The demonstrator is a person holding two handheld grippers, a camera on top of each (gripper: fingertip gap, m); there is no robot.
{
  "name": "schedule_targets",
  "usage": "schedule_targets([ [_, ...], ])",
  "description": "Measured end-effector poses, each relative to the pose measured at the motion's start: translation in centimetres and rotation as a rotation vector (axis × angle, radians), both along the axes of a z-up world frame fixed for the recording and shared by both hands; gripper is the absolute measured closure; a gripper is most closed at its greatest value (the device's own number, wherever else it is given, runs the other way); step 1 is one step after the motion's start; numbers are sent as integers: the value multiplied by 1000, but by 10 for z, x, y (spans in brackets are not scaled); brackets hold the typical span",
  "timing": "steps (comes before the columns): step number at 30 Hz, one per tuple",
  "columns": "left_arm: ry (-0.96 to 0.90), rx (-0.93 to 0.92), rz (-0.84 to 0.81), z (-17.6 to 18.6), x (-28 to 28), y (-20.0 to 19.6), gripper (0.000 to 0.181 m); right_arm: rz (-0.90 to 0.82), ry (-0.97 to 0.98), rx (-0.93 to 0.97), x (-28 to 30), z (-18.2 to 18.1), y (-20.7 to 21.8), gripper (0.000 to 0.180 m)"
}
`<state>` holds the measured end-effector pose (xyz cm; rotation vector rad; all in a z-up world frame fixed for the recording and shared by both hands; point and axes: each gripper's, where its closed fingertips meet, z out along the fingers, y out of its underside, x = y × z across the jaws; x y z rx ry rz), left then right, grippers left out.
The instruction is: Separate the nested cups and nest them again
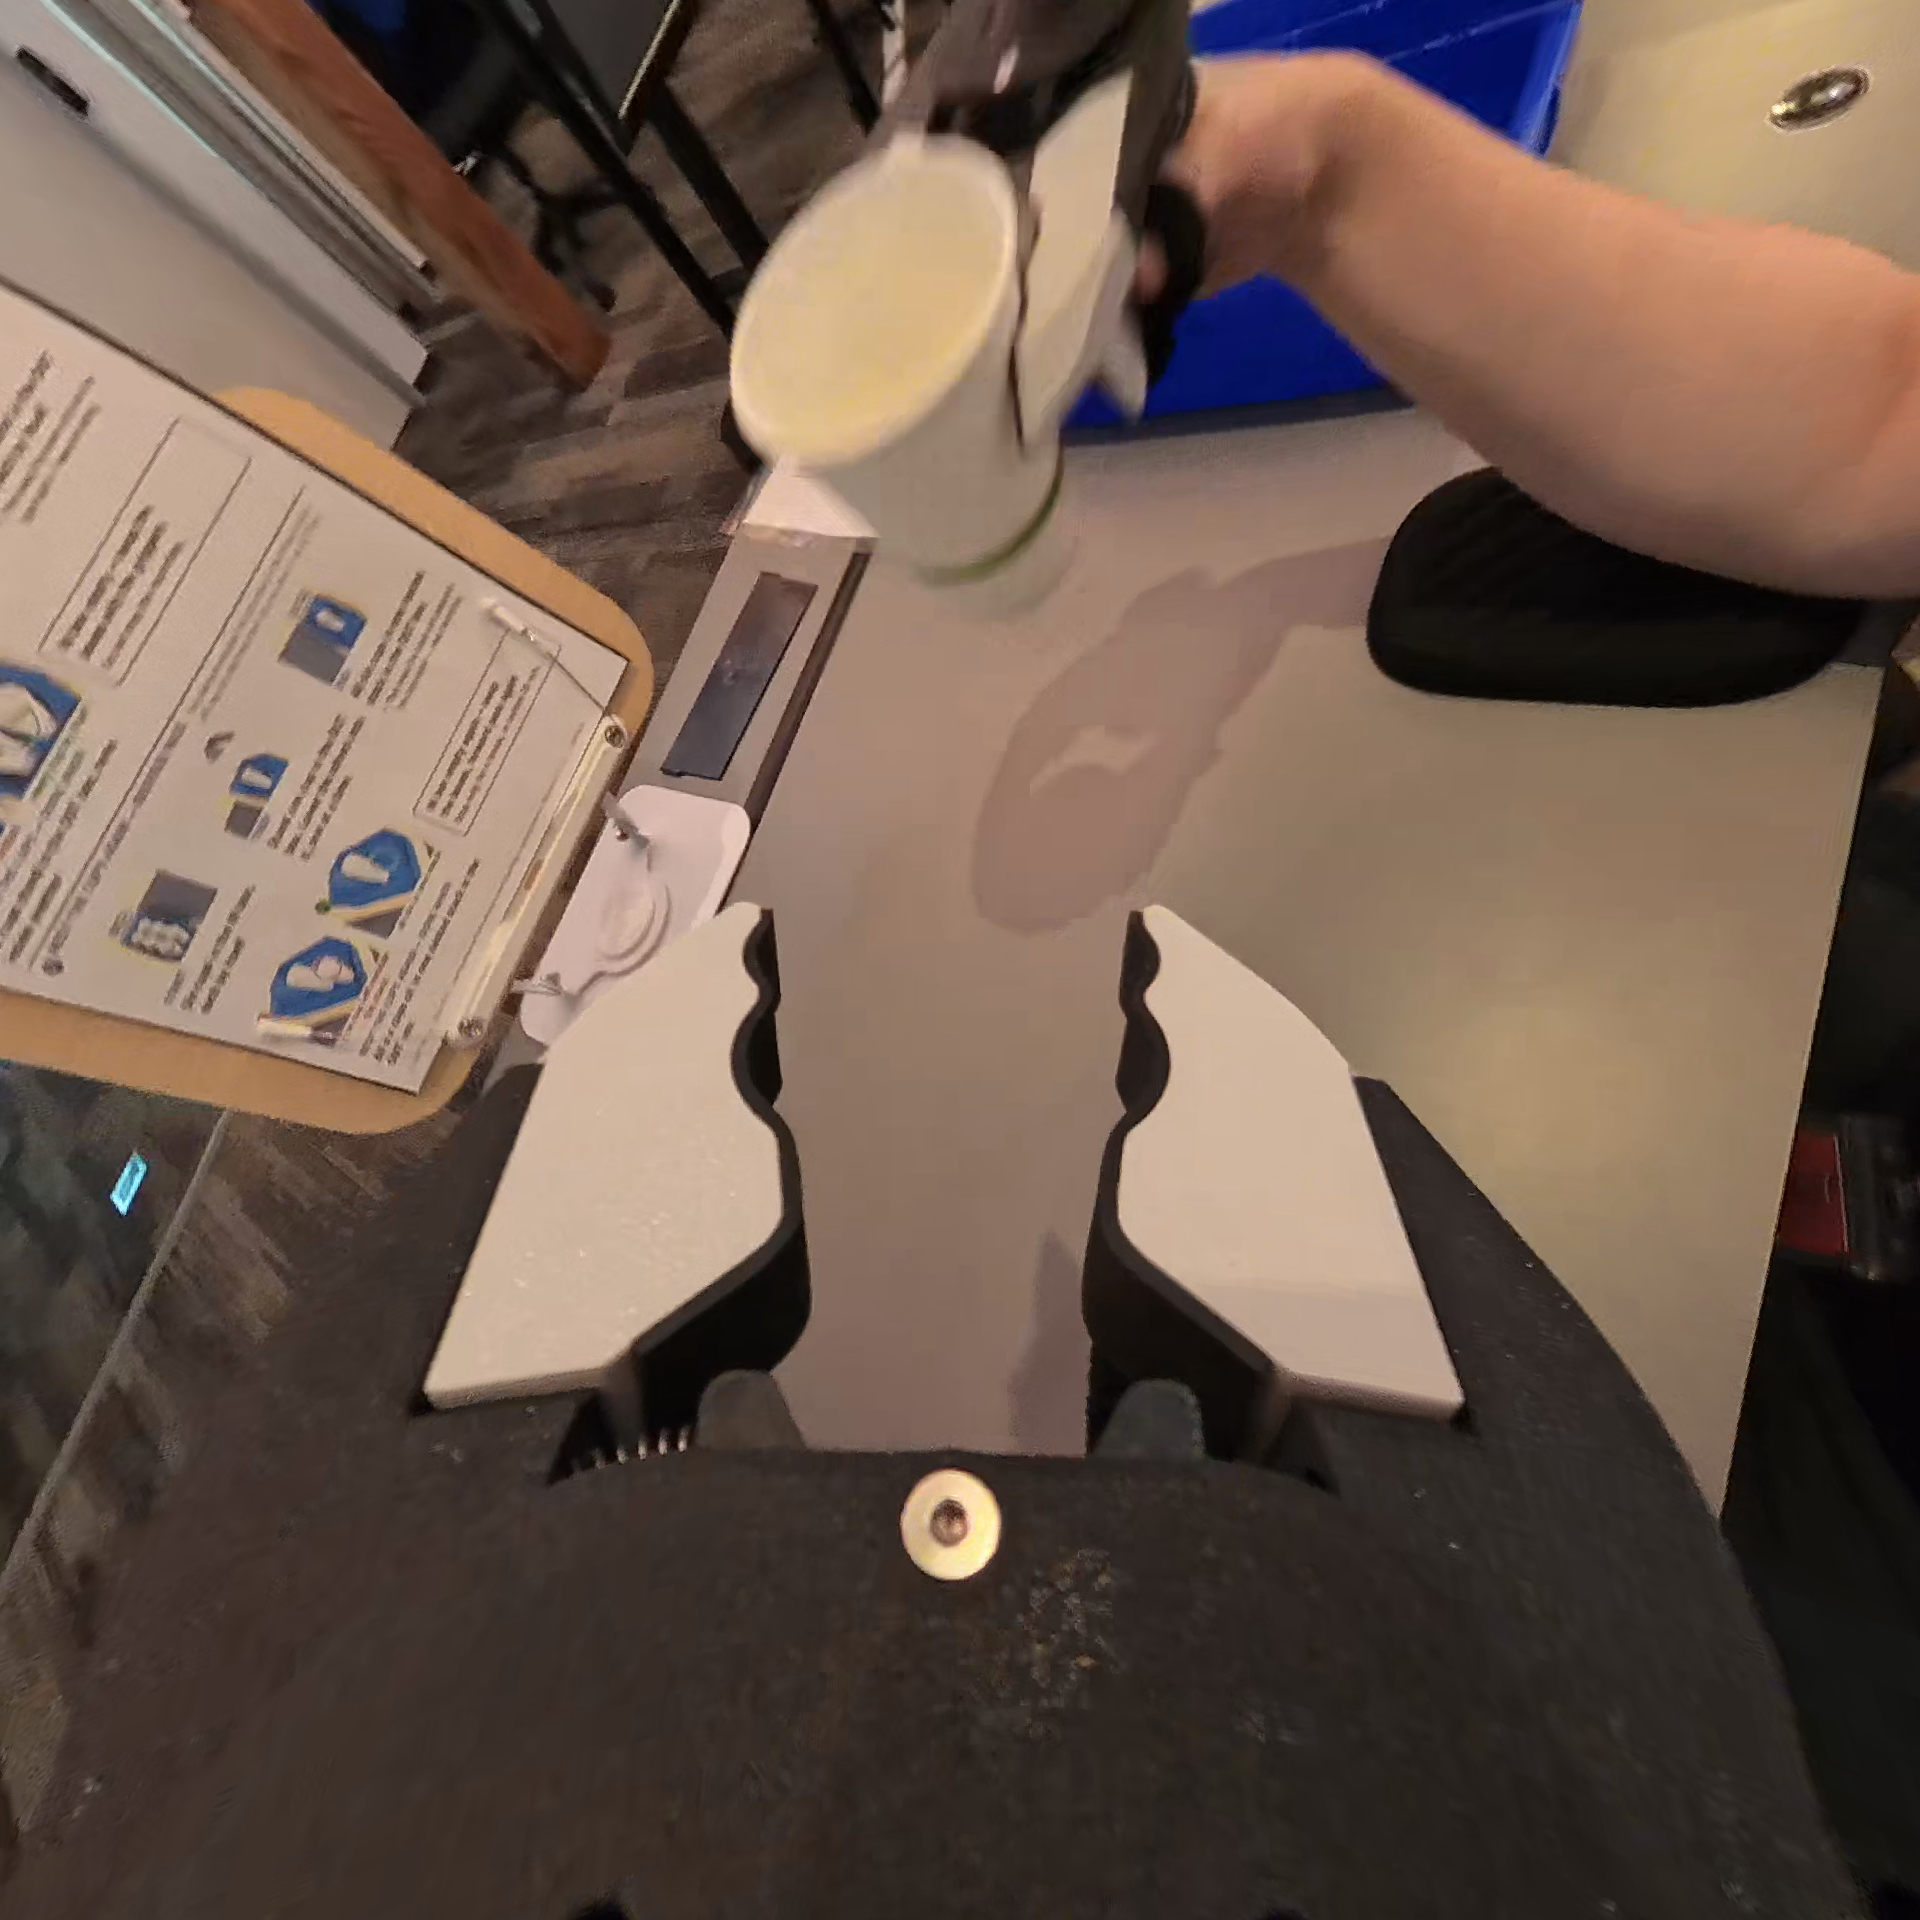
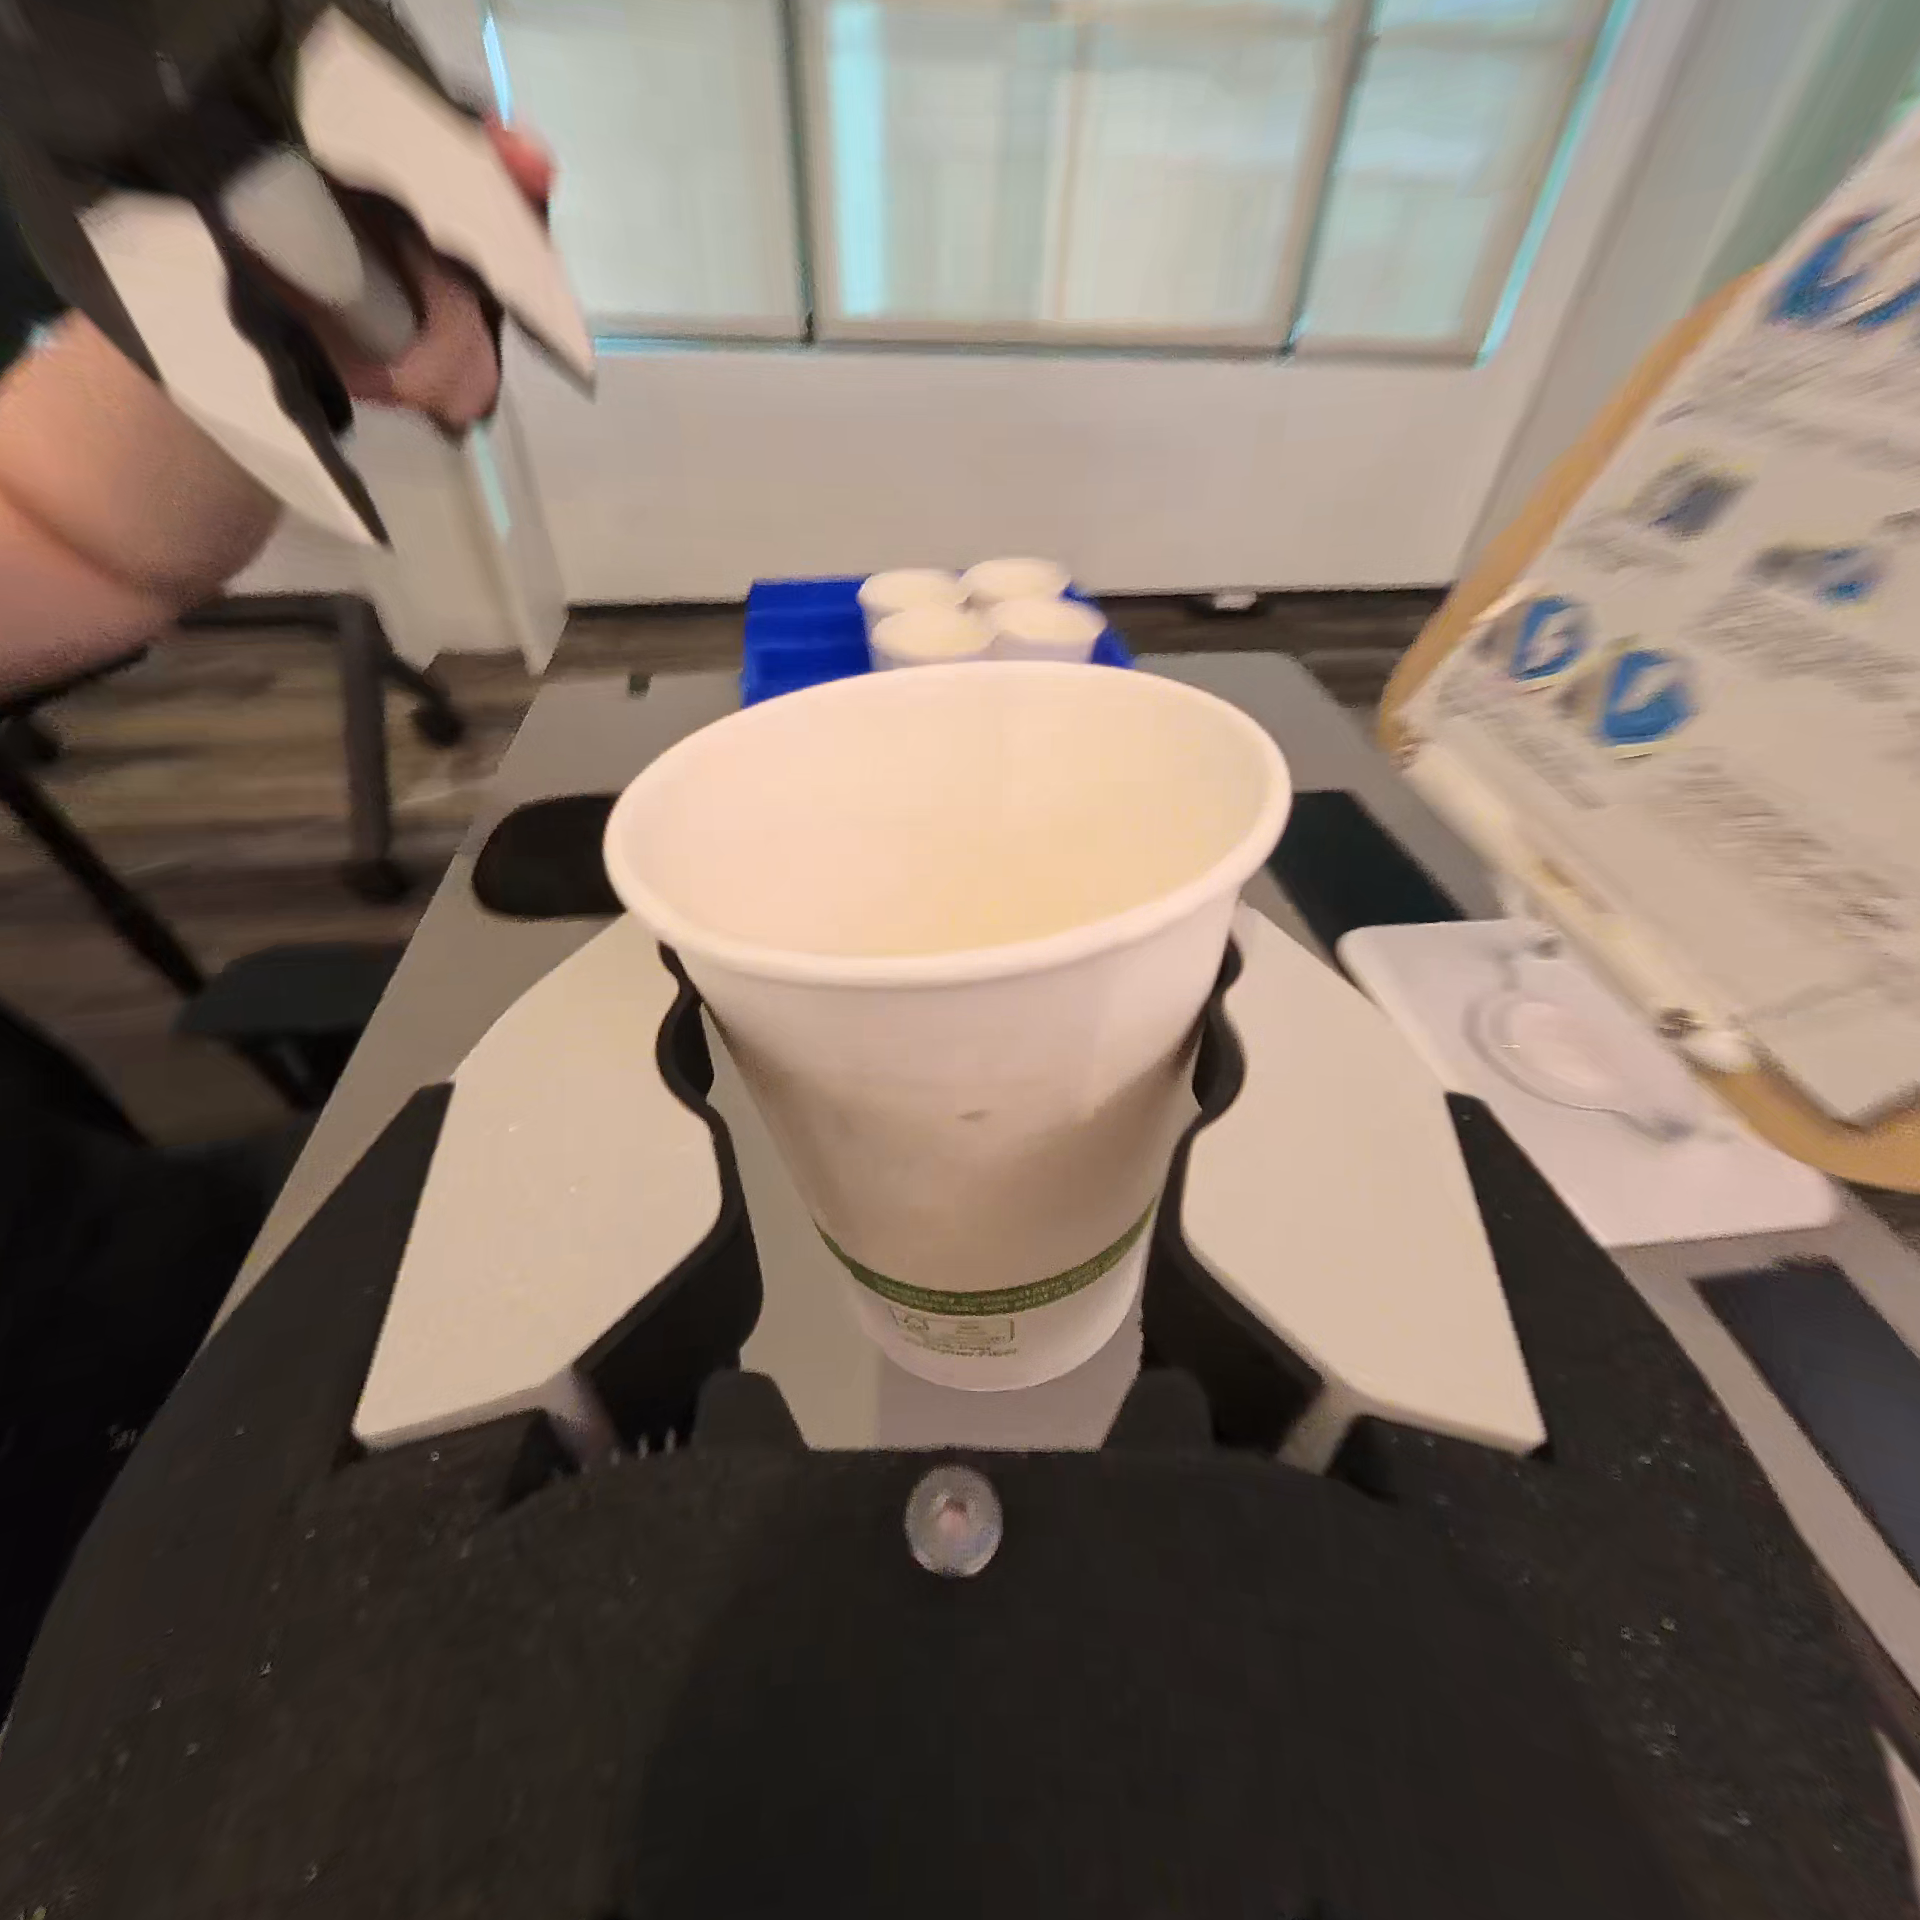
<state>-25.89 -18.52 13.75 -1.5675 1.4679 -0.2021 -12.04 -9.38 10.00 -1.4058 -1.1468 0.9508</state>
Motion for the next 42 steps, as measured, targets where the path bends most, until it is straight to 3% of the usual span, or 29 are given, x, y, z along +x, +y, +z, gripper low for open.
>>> schedule_targets([
  [3,-17,-18,39,-14,-11,1,119,-206,66,44,60,21,15,88],
  [11,-14,-53,69,-44,-18,5,122,-800,124,185,215,31,49,88],
  [14,-9,-73,74,-51,-22,7,123,-1073,182,254,291,25,54,88],
  [17,3,-85,85,-58,-28,8,123,-1211,222,259,345,5,50,88],
  [21,30,-92,100,-64,-36,9,123,-1283,271,236,385,-17,49,88],
  [29,47,-98,102,-69,-38,6,124,-1274,360,160,404,-52,68,87],
  [42,89,-105,64,-78,-19,3,124,-1270,159,-18,401,-107,81,86],
])
